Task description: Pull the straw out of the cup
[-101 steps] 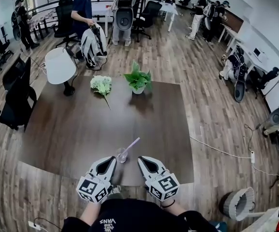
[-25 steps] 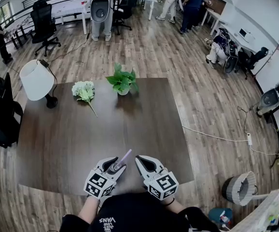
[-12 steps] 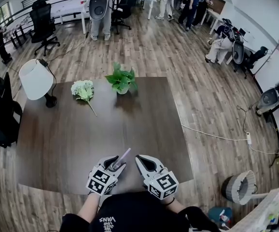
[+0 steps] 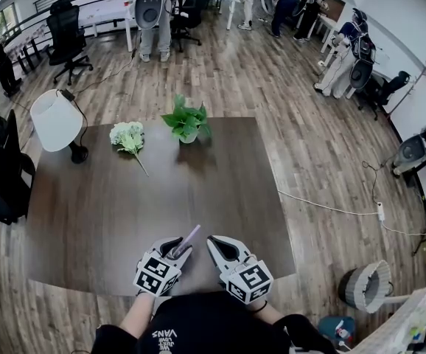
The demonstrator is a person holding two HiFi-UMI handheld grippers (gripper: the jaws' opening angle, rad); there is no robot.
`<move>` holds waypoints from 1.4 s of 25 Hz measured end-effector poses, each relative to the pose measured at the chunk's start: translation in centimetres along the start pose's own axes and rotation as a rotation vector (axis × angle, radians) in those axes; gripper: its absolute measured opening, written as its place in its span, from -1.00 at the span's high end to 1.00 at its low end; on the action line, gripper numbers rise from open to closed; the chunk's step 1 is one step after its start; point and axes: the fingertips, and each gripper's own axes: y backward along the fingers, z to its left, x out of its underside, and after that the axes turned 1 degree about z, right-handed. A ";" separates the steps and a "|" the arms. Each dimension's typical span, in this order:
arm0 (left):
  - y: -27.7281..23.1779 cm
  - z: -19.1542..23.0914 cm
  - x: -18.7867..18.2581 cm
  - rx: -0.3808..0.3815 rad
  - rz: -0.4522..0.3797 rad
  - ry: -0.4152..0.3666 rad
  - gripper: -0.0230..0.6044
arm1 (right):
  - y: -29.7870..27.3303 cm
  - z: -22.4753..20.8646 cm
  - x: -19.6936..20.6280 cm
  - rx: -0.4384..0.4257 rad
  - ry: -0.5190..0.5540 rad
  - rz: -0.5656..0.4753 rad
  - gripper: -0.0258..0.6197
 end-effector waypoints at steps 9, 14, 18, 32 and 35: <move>0.2 0.9 0.0 -0.047 -0.012 -0.002 0.80 | -0.1 -0.2 0.0 0.002 -0.002 0.003 0.87; 0.3 0.9 0.0 -0.047 -0.015 -0.006 0.80 | -0.3 -0.1 0.0 -0.005 -0.002 0.002 0.86; 0.5 1.1 -0.3 -0.052 -0.034 -0.001 0.81 | -0.5 -0.1 0.1 -0.010 -0.004 0.005 0.87; 3.0 1.8 -2.9 -0.113 -0.155 -0.003 0.82 | -1.2 0.5 0.0 -0.041 0.003 0.010 0.86; 3.6 1.8 -3.3 -0.122 -0.192 0.005 0.82 | -1.3 0.7 0.1 -0.051 0.006 0.010 0.87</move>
